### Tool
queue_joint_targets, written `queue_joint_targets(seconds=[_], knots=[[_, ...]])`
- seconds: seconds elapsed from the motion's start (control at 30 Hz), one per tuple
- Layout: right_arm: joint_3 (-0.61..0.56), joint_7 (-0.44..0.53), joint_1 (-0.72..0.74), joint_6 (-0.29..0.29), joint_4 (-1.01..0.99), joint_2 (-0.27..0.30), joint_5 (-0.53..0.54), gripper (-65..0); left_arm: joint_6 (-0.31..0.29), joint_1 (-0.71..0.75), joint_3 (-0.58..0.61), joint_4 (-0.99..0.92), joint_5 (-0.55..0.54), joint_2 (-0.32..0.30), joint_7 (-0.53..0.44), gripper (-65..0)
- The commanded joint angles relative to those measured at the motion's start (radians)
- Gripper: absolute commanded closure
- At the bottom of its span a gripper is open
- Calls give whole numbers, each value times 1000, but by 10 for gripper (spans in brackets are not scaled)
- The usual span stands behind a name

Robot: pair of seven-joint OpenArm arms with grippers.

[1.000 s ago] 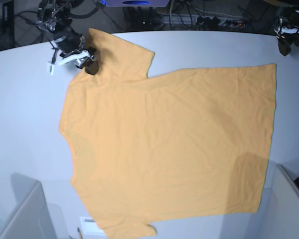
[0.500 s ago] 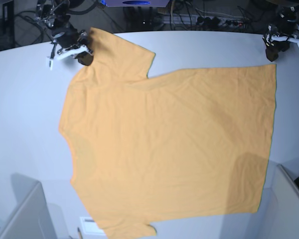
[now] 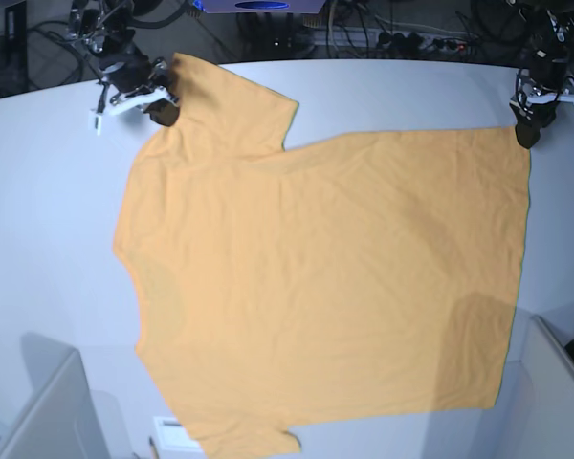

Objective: Fold the T-shirt properly
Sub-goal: 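Move both grippers to the shirt's shoulder corners and grasp them, then lift the shoulder corners and drag the shirt toward the robot base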

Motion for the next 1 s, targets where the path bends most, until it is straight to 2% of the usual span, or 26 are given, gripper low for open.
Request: queue_joint_targets(seconds=[0.0,0.17,0.23,0.57,0.63,0.67,0.7,0.87,0.97], knots=[[3,-42,-12,-25,0,1,-39,0,21,9,10,-11,31,0,47,-459],[5,-42,-12,-27,0,1,-39,0,21,-3,83,-12,31,-2,47,-309],[5,-42,-12,-27,0,1,-39,0,22,-5,80,-12,31,0,47,-272],[5,-34,-10,-27,-5,1,-41,0,22,-3,82,-12,29,-2,47,-244],[5,-34,-10,-27,-5,1,-41,0,22,-3,85,-11,31,-2,47,-145],[5,-34,-10,-27,-3,1,-41,0,22,-3,86,-8,31,-2,47,-59],[6,-34,-13,-27,1,1,-41,0,22,-3,86,-4,31,-3,47,0],[8,-34,-36,-27,32,1,-38,0,21,6,79,-4,31,-6,47,0],[41,-34,-55,-25,80,-6,-36,0,16,32,82,-3,31,-37,45,0]])
